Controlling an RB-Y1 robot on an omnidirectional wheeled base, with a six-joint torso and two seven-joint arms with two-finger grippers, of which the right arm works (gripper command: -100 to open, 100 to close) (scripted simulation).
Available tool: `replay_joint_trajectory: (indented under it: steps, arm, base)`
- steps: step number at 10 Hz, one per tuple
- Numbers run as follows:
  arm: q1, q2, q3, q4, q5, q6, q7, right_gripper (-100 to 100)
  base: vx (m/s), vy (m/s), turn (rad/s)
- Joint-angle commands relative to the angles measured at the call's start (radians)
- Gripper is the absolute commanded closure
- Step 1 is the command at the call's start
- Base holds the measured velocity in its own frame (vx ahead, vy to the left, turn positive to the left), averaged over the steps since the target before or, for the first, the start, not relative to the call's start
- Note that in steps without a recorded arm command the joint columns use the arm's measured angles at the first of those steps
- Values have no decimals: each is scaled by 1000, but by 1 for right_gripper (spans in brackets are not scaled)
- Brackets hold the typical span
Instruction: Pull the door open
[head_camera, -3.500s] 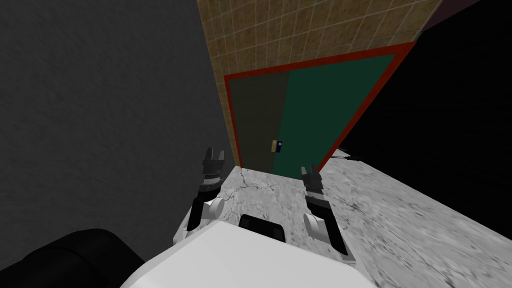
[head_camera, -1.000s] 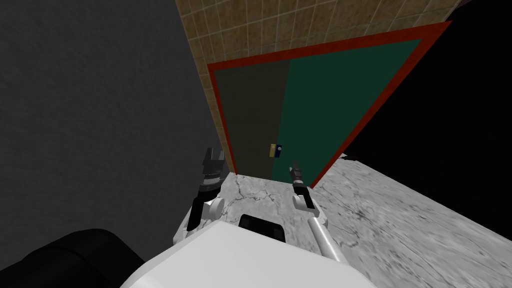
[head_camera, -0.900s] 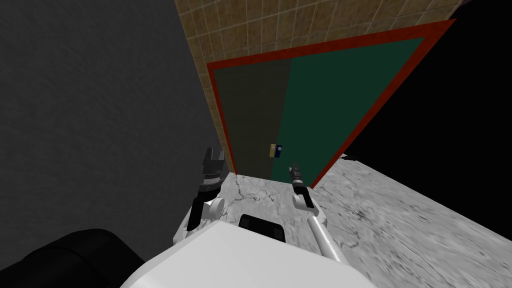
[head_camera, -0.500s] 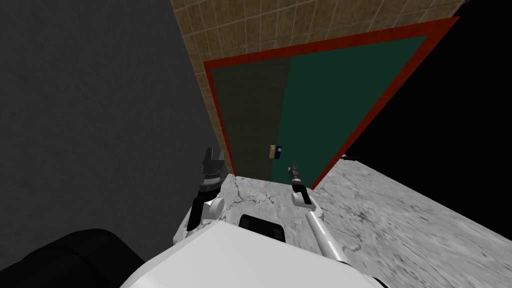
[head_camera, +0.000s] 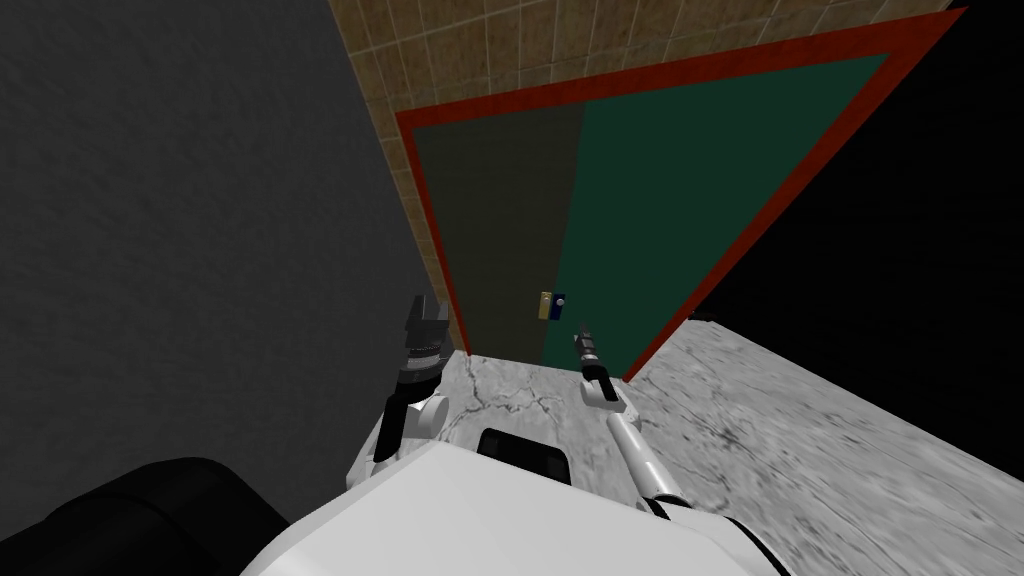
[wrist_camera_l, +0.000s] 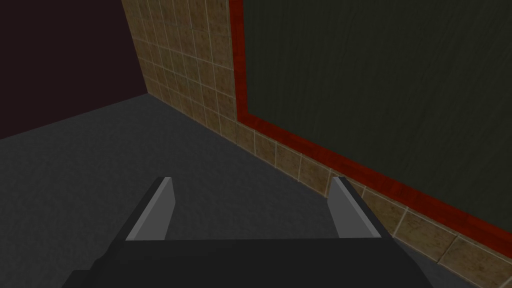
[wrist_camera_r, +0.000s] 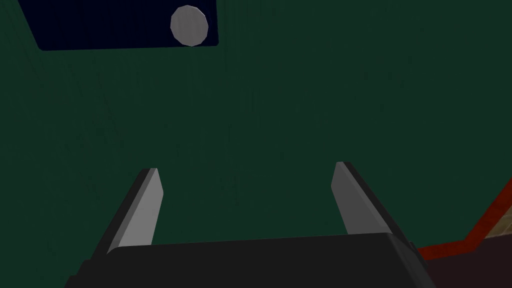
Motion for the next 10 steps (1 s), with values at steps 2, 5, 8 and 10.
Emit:
replay_joint_trajectory:
  steps: [2,5,8,10]
  arm:
    - [-46,-2,-3,73,-4,1,-2,-100]
    - [-80,-4,-5,126,-6,0,-3,-100]
    - [-128,-5,-8,200,-10,-1,-5,-100]
    - [-156,-6,-9,243,-12,-2,-5,-100]
  base:
    - [75,21,-23]
    - [74,14,-9]
    - [82,19,-17]
    - [90,21,-10]
